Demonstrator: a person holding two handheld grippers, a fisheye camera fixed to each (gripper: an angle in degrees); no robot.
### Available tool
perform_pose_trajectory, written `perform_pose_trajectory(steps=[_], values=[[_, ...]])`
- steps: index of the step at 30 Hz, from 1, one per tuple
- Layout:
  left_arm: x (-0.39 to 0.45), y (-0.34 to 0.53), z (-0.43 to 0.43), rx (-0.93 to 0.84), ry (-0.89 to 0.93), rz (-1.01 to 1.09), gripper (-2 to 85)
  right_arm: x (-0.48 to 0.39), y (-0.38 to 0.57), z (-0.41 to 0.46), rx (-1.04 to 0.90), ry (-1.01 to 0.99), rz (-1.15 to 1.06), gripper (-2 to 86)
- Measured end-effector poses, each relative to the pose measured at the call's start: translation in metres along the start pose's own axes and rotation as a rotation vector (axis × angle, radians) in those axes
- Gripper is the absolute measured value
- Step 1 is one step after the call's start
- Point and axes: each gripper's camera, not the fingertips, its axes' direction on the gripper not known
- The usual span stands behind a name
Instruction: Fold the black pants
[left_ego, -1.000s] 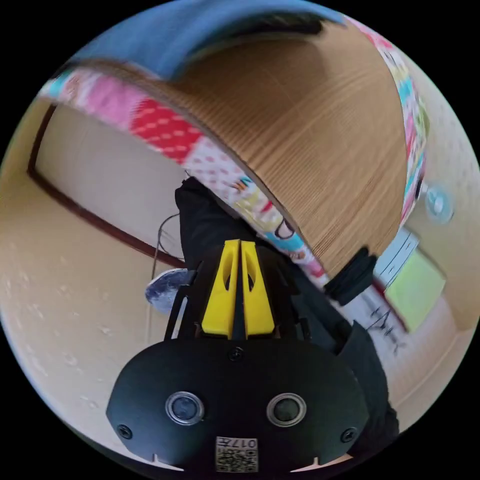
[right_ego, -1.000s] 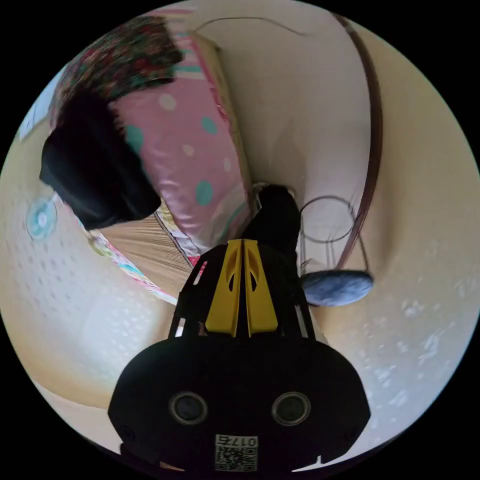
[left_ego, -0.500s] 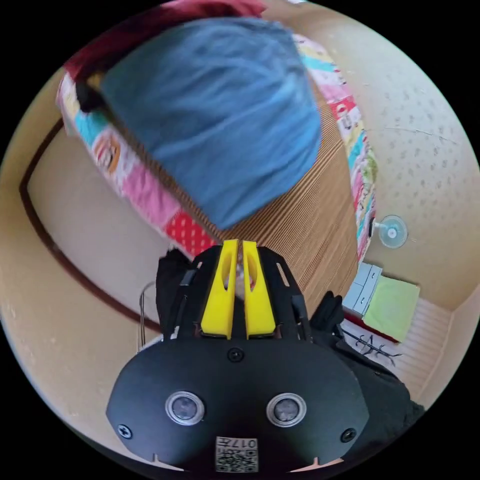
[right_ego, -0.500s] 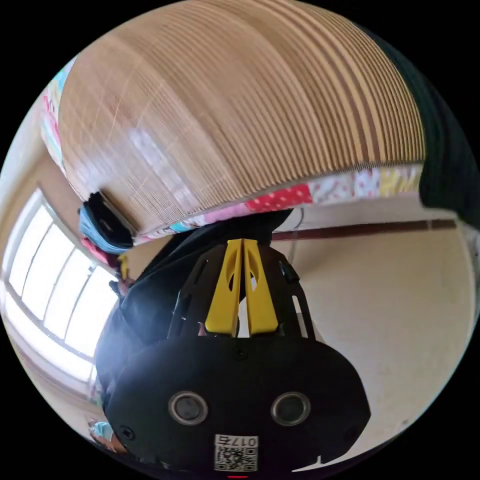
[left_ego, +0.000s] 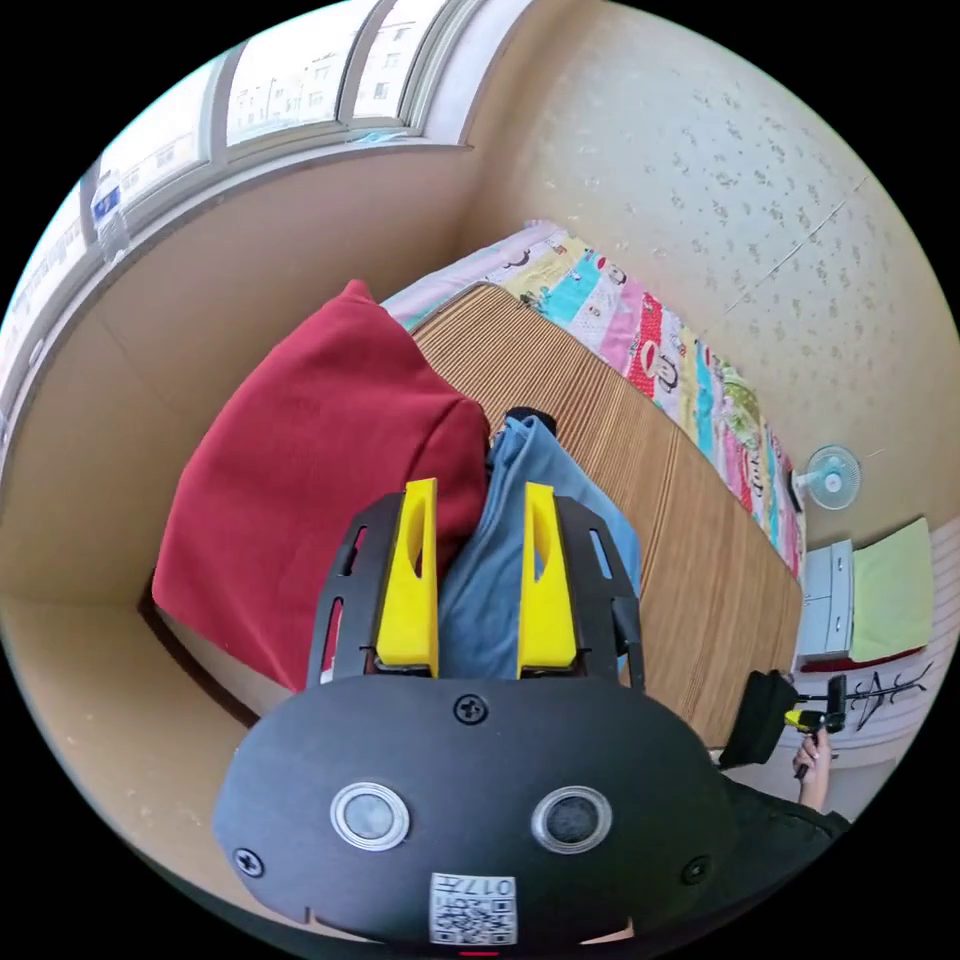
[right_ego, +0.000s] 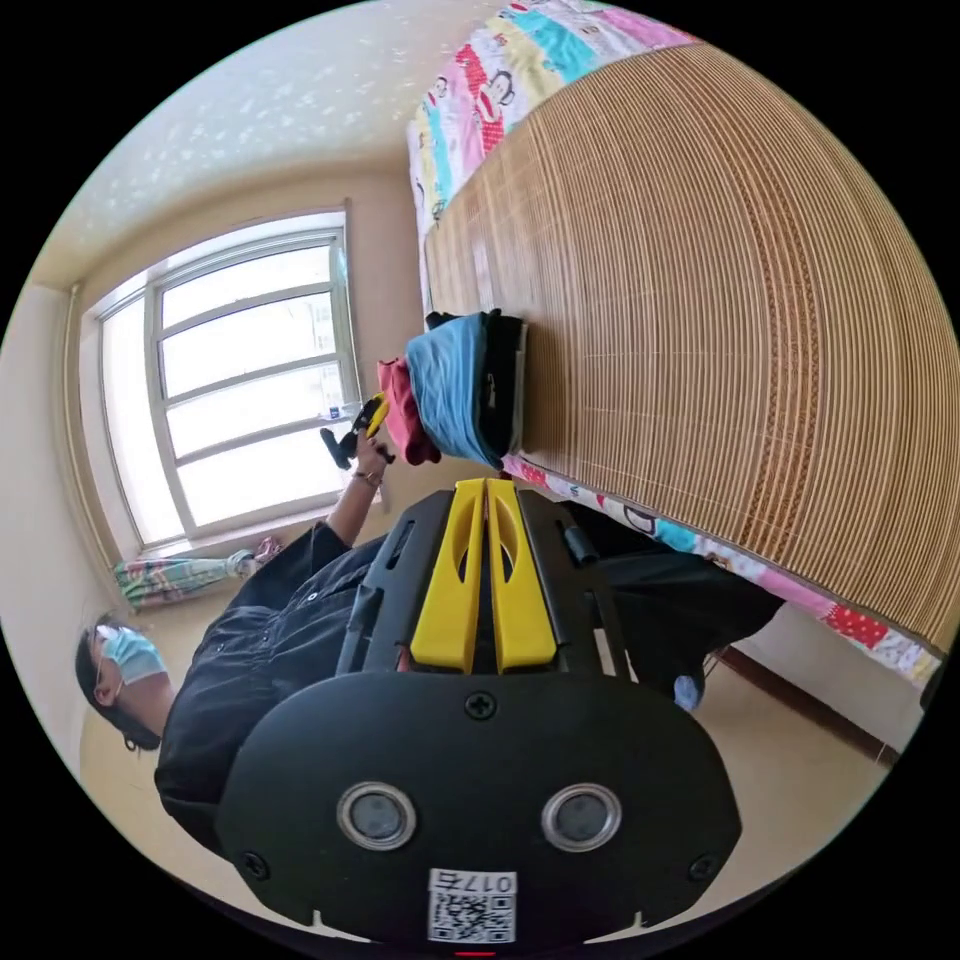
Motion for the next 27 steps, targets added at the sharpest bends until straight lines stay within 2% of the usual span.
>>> perform_pose_trajectory(steps=[3,6,9,11,14,16,20,24,26,27], values=[[-0.003,0.002,0.034,-0.102,-0.055,-0.022,12.5,-0.001,0.037,0.007,0.065,-0.013,0.001,0.4],[-0.002,0.03,0.037,-0.035,-0.156,-0.059,7.4,0.016,0.076,0.008,0.143,-0.046,0.069,0.3],[-0.003,0.049,0.031,-0.008,-0.158,-0.071,6.1,0.035,0.109,0.013,0.191,-0.097,0.115,0.2],[-0.013,0.06,0.021,-0.005,-0.097,-0.082,3.2,0.045,0.129,0.018,0.228,-0.13,0.121,0.2],[-0.051,0.09,-0.021,0.112,0.191,-0.145,0.5,0.056,0.148,0.021,0.297,-0.178,0.112,0.2],[-0.083,0.122,-0.074,0.255,0.488,-0.159,-0.3,0.062,0.157,0.02,0.346,-0.219,0.091,0.2],[-0.112,0.156,-0.173,0.47,0.789,-0.071,-0.7,0.071,0.168,0.022,0.372,-0.324,0.03,0.2],[-0.077,0.166,-0.285,0.572,1.011,0.338,-0.9,0.067,0.165,0.026,0.343,-0.327,-0.059,0.3],[-0.041,0.179,-0.323,0.597,1.11,0.572,-0.9,0.054,0.163,0.031,0.331,-0.259,-0.12,0.6],[-0.013,0.189,-0.341,0.595,1.246,0.741,-0.9,0.05,0.162,0.033,0.326,-0.238,-0.139,0.7]])
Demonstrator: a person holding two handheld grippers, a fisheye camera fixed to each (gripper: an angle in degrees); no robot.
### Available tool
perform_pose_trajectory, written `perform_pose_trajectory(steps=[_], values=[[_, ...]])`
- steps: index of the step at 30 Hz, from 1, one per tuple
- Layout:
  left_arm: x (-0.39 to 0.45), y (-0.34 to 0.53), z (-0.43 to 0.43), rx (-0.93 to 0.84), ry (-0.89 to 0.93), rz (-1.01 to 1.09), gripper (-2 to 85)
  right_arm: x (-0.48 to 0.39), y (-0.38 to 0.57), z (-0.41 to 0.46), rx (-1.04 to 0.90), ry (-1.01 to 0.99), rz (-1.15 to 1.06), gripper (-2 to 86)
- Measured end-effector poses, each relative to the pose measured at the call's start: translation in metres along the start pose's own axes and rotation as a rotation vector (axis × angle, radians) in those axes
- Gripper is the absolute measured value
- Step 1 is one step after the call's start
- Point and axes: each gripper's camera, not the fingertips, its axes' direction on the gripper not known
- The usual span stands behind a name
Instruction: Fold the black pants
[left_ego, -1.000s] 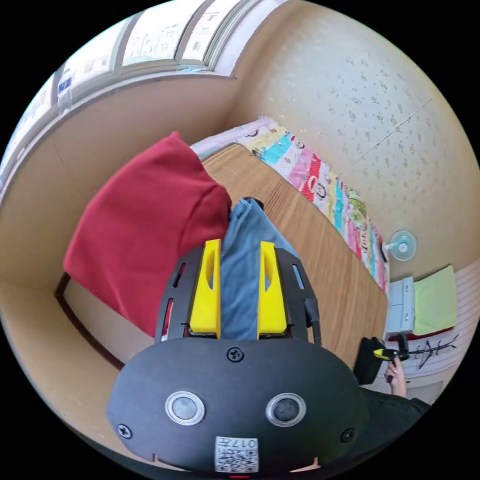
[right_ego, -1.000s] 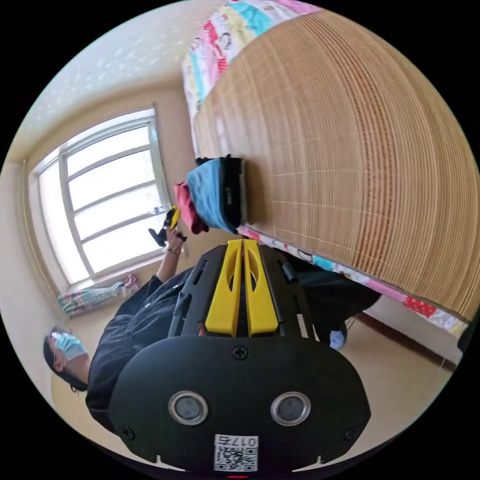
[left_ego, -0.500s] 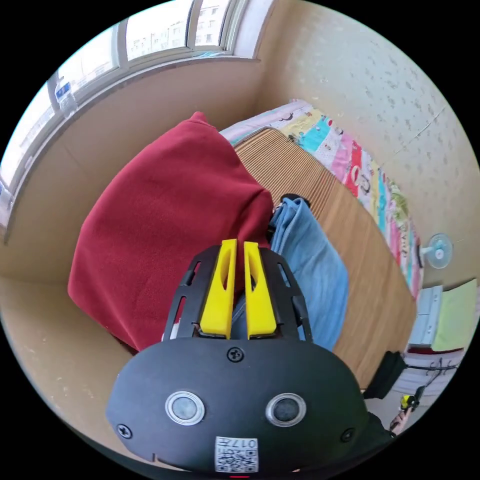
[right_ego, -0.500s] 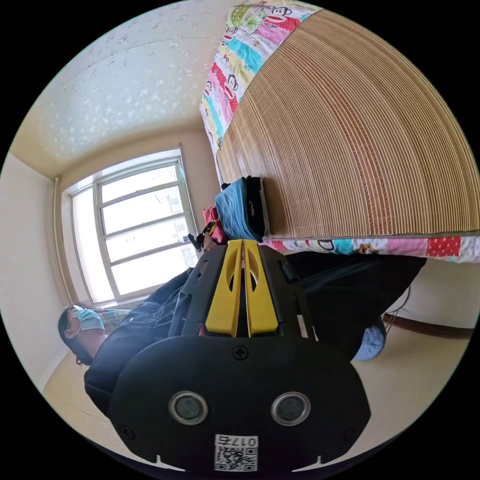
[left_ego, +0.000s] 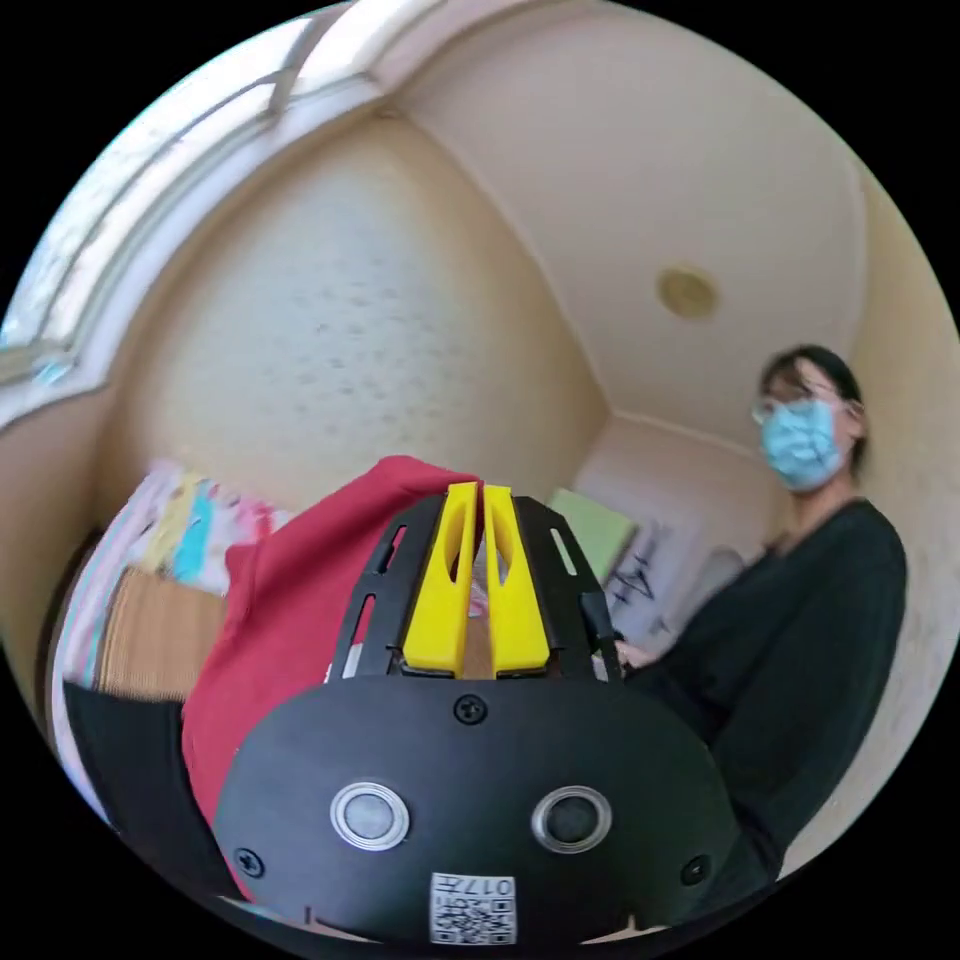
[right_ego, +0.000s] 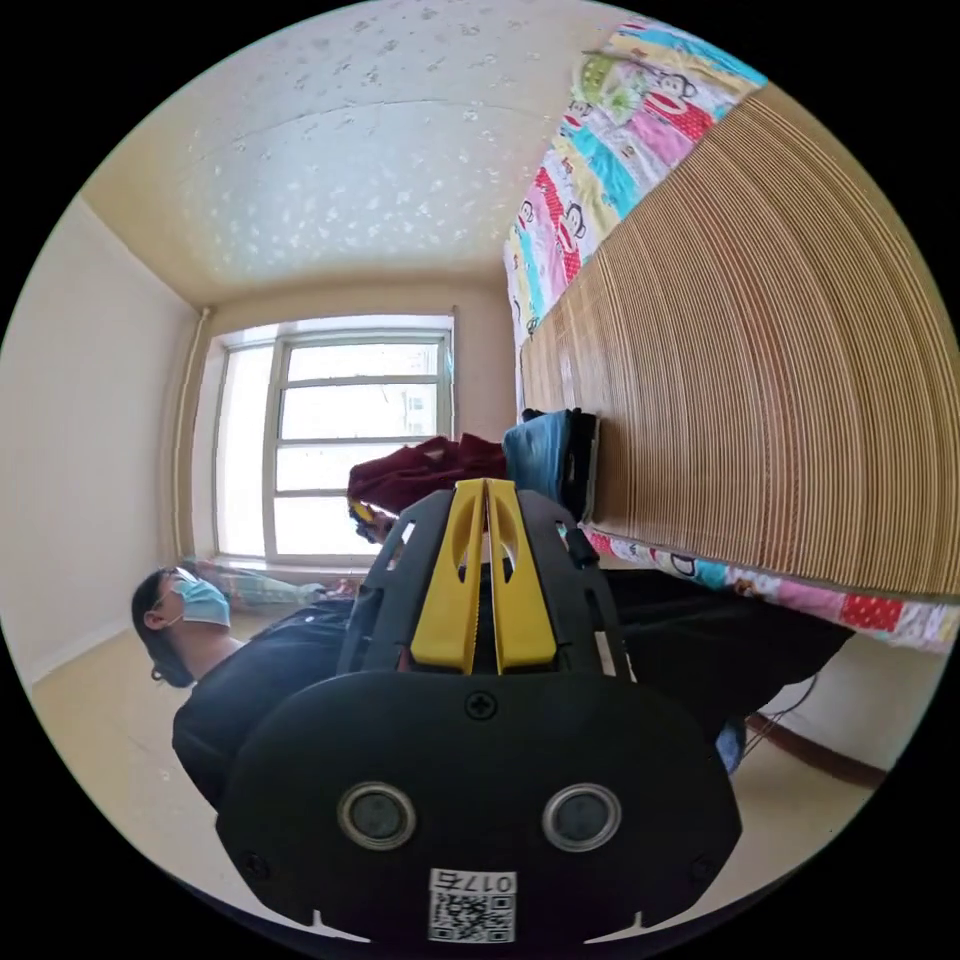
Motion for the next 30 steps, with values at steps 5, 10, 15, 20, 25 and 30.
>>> perform_pose_trajectory(steps=[5,10,15,20,25,30], values=[[0.047,-0.019,0.098,0.211,0.837,0.187,-0.9,-0.04,0.004,0.037,-0.085,0.04,-0.243,2.9],[0.099,-0.01,0.24,0.199,1.348,0.154,-1.0,-0.092,0.031,0.073,-0.101,0.005,-0.507,9.3],[0.163,0.053,0.382,0.036,1.697,-0.067,-1.0,-0.127,0.058,0.11,-0.122,-0.023,-0.713,19.5],[0.222,0.117,0.478,-0.228,1.769,-0.192,-1.0,-0.145,0.084,0.165,-0.174,0.147,-0.929,28.6],[0.247,0.142,0.516,-0.336,1.73,-0.145,-0.9,-0.132,0.103,0.218,-0.325,0.068,-1.017,23.9],[0.234,0.166,0.527,-0.434,1.512,-0.16,-0.6,-0.12,0.111,0.23,-0.229,-0.077,-0.986,0.7]])
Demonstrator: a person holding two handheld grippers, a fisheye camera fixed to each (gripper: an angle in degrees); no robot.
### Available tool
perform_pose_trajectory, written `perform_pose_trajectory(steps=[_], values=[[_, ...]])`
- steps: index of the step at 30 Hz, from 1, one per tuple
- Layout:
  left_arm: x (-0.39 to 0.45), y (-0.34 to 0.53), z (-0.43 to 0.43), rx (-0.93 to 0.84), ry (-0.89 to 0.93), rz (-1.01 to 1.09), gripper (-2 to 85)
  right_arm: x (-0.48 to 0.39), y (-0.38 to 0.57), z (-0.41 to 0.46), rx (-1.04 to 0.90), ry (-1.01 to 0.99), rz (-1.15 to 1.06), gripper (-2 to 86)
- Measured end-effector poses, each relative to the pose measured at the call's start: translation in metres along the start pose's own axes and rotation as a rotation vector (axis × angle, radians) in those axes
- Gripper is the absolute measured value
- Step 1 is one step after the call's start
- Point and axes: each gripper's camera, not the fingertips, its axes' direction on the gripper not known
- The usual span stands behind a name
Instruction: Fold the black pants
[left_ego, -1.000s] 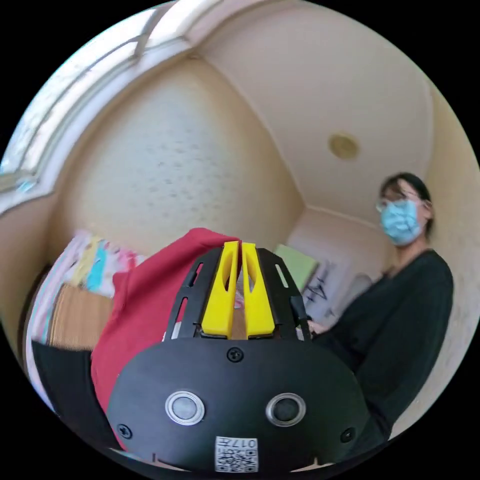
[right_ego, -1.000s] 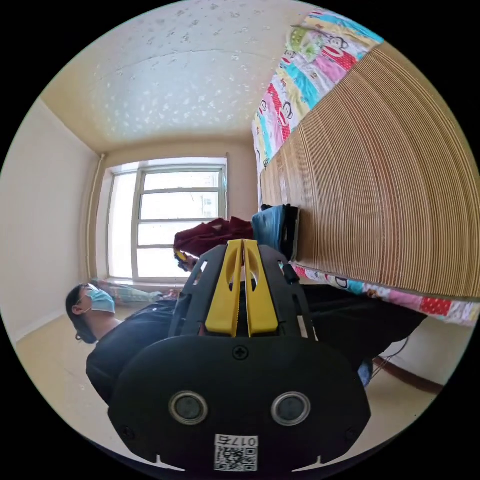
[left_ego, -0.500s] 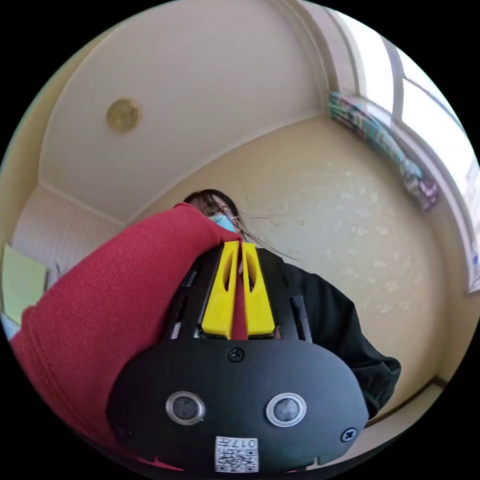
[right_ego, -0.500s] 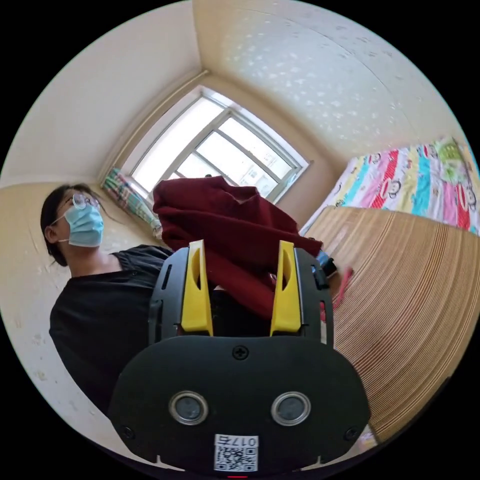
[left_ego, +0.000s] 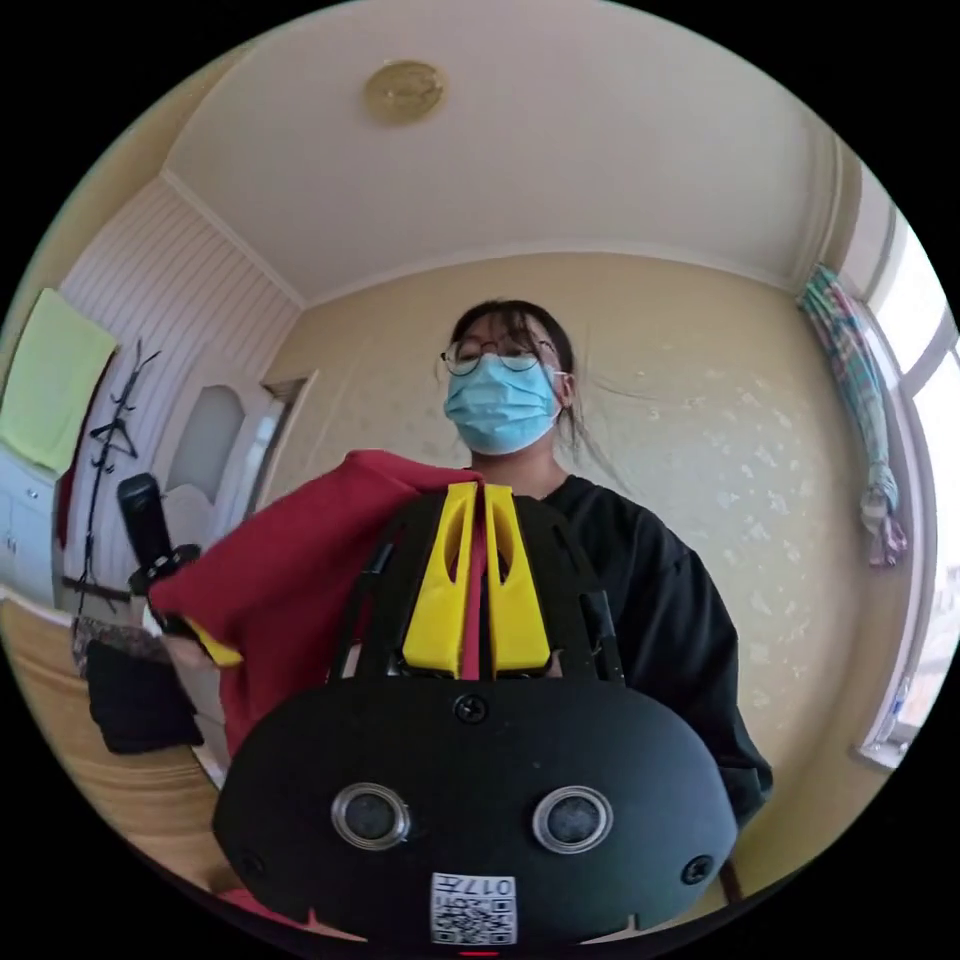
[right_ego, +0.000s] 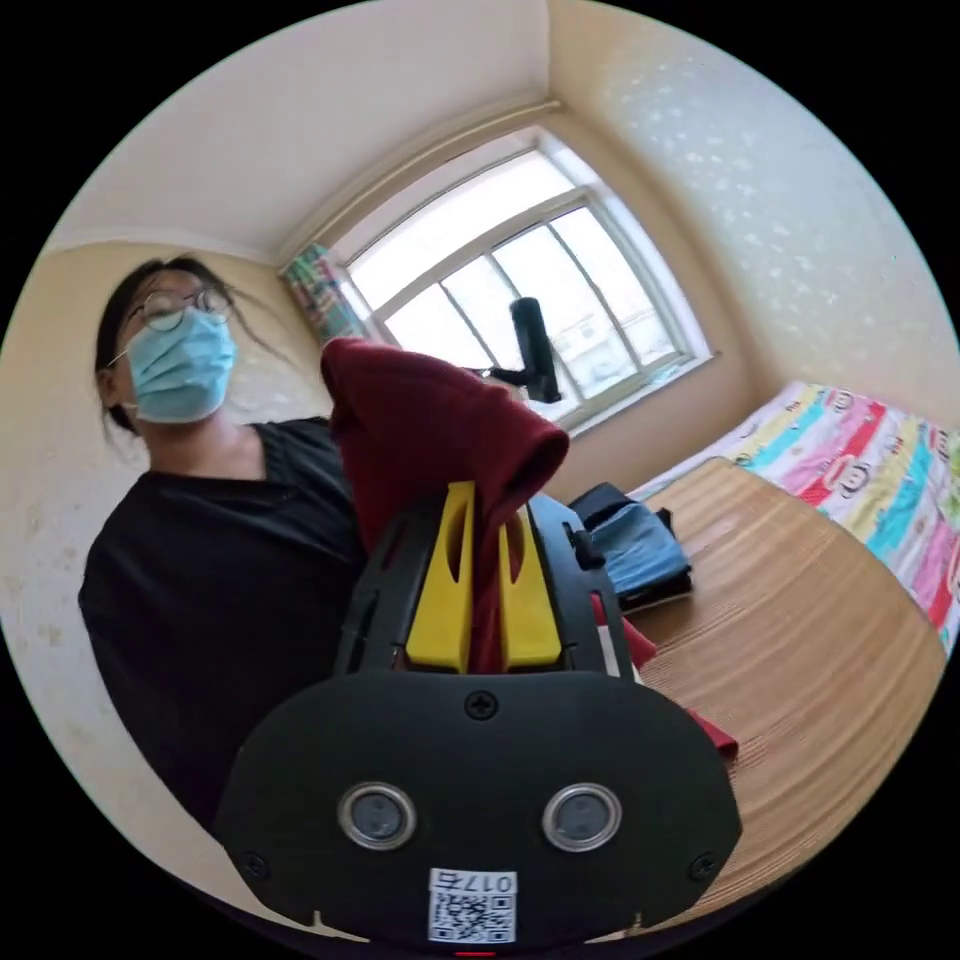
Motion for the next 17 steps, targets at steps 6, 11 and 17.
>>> perform_pose_trajectory(steps=[6,11,17], values=[[0.003,0.039,-0.033,0.006,-0.762,-0.31,2.0,-0.048,-0.011,0.018,0.065,0.525,0.007,0.6],[0.003,0.061,-0.032,0.128,-1.162,-0.368,11.9,-0.048,-0.04,0.088,-0.094,0.808,0.034,2.3],[-0.06,0.069,0.015,0.167,-1.227,-0.404,15.1,-0.022,-0.058,0.142,-0.126,0.91,0.109,4.0]])
